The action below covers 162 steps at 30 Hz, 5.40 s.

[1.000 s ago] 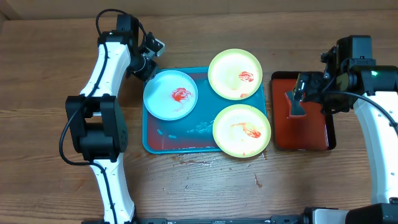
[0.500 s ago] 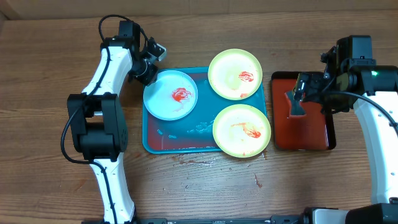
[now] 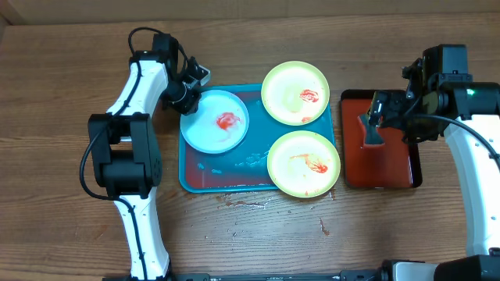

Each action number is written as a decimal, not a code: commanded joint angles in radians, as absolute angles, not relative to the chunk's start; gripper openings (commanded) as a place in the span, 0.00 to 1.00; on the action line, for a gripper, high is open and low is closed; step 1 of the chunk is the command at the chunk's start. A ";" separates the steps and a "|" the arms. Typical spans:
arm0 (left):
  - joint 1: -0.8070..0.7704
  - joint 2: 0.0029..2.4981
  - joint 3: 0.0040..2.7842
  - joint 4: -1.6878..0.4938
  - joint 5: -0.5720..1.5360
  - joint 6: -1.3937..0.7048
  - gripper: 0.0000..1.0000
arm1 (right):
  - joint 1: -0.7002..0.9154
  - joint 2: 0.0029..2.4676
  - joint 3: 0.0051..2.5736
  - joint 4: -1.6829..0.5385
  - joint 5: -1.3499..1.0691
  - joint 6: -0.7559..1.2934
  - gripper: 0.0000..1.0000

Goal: Clean dirty plates on tray and stack at the side

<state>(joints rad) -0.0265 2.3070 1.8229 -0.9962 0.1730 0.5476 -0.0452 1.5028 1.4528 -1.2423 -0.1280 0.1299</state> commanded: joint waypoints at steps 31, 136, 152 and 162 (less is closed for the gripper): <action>-0.036 2.335 1.808 -1.196 0.186 0.004 0.04 | -0.068 1.733 1.472 -1.192 -0.009 0.070 0.54; -0.046 2.335 1.808 -1.143 0.185 0.015 0.04 | -0.013 1.849 0.736 -0.527 -0.085 0.447 0.04; -0.046 2.326 1.810 -1.166 0.184 0.049 0.04 | -0.015 1.823 1.225 -0.943 -0.118 0.306 0.04; -0.037 2.178 1.810 -1.197 0.184 0.067 0.04 | -0.011 1.823 1.642 -1.281 -0.124 0.221 0.04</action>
<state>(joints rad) -0.0334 2.2799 1.8141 -1.1839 0.2024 0.0360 -0.0177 1.8362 1.5711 -1.2510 -0.1078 0.2760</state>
